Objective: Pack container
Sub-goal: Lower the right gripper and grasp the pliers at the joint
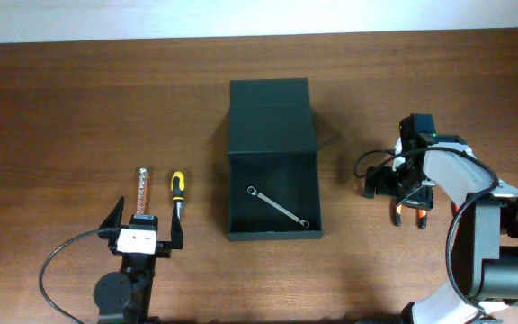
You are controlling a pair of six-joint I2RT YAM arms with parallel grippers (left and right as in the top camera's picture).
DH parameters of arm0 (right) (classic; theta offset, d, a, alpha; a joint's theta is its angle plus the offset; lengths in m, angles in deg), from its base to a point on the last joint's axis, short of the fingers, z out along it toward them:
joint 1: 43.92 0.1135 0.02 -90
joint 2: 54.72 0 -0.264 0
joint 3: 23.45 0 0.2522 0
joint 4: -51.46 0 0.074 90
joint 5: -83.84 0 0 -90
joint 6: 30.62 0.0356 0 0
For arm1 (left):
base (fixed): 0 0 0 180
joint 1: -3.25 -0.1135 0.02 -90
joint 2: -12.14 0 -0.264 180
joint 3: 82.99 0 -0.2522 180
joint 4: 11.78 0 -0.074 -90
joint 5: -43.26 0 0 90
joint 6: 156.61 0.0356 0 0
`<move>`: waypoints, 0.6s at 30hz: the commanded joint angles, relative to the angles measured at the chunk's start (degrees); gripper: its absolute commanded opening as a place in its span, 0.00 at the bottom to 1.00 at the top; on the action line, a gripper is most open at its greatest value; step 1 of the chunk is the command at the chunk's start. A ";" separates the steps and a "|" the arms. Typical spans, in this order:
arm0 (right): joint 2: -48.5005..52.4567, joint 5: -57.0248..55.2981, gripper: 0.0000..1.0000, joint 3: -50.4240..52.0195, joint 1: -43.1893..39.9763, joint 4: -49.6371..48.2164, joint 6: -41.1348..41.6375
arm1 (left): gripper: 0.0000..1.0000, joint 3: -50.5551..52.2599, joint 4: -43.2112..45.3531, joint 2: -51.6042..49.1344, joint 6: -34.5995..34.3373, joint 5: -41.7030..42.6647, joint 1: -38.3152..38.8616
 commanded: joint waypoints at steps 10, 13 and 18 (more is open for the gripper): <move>0.52 0.72 0.99 0.26 -0.44 -1.01 -2.56 | 0.99 0.15 -0.31 0.28 0.72 -0.20 -0.24; 0.52 0.52 0.99 0.26 -1.01 -1.09 -2.47 | 0.99 0.15 -0.31 0.28 0.72 -0.20 -0.24; 0.52 0.33 0.99 0.26 -3.39 -0.87 -0.61 | 0.99 0.15 -0.31 0.28 0.72 -0.20 -0.24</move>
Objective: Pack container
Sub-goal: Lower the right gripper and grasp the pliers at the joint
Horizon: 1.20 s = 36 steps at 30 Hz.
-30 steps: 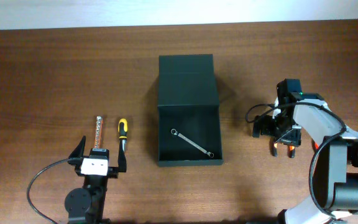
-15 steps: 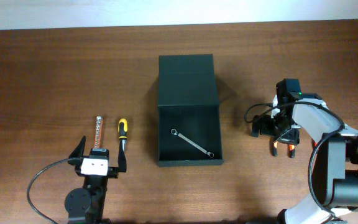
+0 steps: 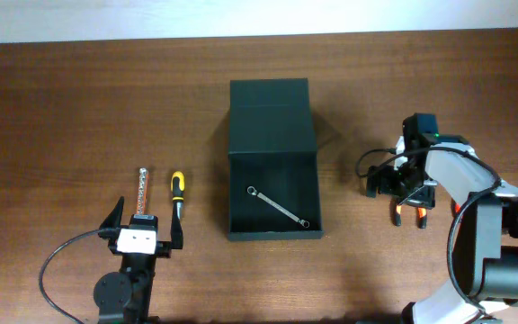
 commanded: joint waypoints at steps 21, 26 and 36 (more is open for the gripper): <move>0.42 -2.38 0.89 0.26 -3.69 1.97 0.68 | 0.99 0.15 -0.31 0.28 0.72 -0.20 -0.24; 0.42 -2.38 0.67 0.26 -3.69 1.97 0.68 | 0.99 0.15 -0.31 0.28 0.74 -0.20 -0.24; 0.42 -2.47 0.38 0.26 -3.69 1.95 0.68 | 0.99 0.15 -0.31 0.28 0.72 -0.20 -0.24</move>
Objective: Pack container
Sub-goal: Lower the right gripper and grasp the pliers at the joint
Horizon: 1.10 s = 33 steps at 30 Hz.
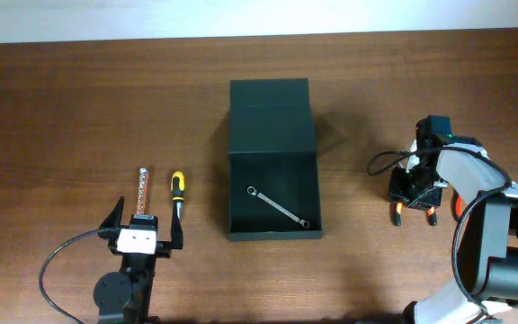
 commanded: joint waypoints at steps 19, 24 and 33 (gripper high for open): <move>0.42 -3.52 0.31 0.26 -0.31 0.04 0.28 | 0.99 0.15 -0.31 0.28 0.72 -0.20 -0.24; 0.42 -3.50 0.29 0.26 -0.31 0.04 0.26 | 0.99 0.15 -0.31 0.28 0.72 -0.20 -0.24; 0.42 -3.50 0.18 0.26 -0.31 0.04 0.28 | 0.99 0.15 -0.31 0.28 0.72 -0.20 -0.24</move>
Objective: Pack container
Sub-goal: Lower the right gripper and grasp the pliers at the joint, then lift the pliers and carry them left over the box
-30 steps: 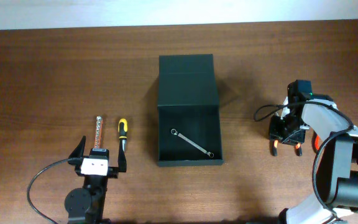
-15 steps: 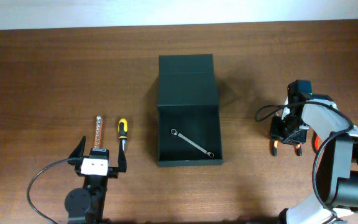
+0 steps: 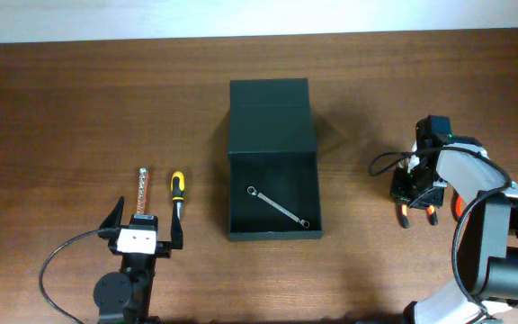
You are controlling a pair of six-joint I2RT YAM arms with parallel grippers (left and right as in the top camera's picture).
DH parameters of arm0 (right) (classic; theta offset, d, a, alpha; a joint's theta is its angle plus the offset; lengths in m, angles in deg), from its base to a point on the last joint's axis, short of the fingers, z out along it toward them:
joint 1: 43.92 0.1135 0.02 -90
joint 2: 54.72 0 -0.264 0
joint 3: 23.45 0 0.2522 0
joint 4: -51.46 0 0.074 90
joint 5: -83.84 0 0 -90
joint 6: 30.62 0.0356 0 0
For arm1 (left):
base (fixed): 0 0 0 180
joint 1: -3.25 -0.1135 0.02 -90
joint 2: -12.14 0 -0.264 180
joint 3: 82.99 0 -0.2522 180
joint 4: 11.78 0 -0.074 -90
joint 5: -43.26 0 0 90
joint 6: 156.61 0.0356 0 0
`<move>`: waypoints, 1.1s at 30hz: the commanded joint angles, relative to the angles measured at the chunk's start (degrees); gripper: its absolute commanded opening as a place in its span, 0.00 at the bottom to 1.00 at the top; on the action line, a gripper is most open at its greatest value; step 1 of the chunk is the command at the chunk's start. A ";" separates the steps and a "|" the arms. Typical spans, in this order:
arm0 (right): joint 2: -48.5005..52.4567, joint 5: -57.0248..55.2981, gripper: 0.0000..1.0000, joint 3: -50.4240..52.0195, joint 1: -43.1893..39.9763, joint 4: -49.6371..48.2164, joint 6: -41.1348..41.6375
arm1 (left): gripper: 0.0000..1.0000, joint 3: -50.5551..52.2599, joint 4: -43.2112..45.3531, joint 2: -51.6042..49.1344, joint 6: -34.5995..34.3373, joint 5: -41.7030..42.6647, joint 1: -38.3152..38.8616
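Note:
An open black box (image 3: 272, 193) stands mid-table with its lid folded back, and a silver wrench (image 3: 278, 207) lies inside it. At the right, orange-handled pliers (image 3: 405, 216) lie on the table. My right gripper (image 3: 418, 200) sits directly over them, and both handles poke out close together below it, so it looks shut on them. At the front left my left gripper (image 3: 143, 220) is open with nothing in it. Just beyond its fingers lie a yellow-and-black screwdriver (image 3: 176, 193) and a slim metal tool (image 3: 142, 188).
The wooden table's (image 3: 61, 108) far edge runs along the top of the view. A black cable (image 3: 61, 256) loops by the left arm's base. The right arm's white links (image 3: 475, 180) stretch from the lower right corner to the pliers.
The right gripper has hardly shifted. The pliers' two orange handles now sit closer together beneath it, the left one drawn inward. The left arm and the box are unchanged.
The right gripper first stood a little further left, over the pliers' left side, and stayed there. It was then further right, centred over the spread handles. Now the handles are drawn together under it. The left arm, box and wrench never moved.

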 commanded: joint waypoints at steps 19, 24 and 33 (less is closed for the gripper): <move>0.26 0.61 0.04 -12.66 0.11 6.93 0.20 | 0.99 0.15 -0.31 0.28 0.74 -0.20 -0.24; 0.13 6.27 0.04 -24.61 4.15 13.60 -5.73 | 0.99 0.15 -0.31 0.28 0.74 -0.20 -0.24; 0.13 7.04 0.04 -43.89 25.14 28.46 -19.76 | 0.99 0.15 -0.31 0.28 0.72 -0.20 -0.24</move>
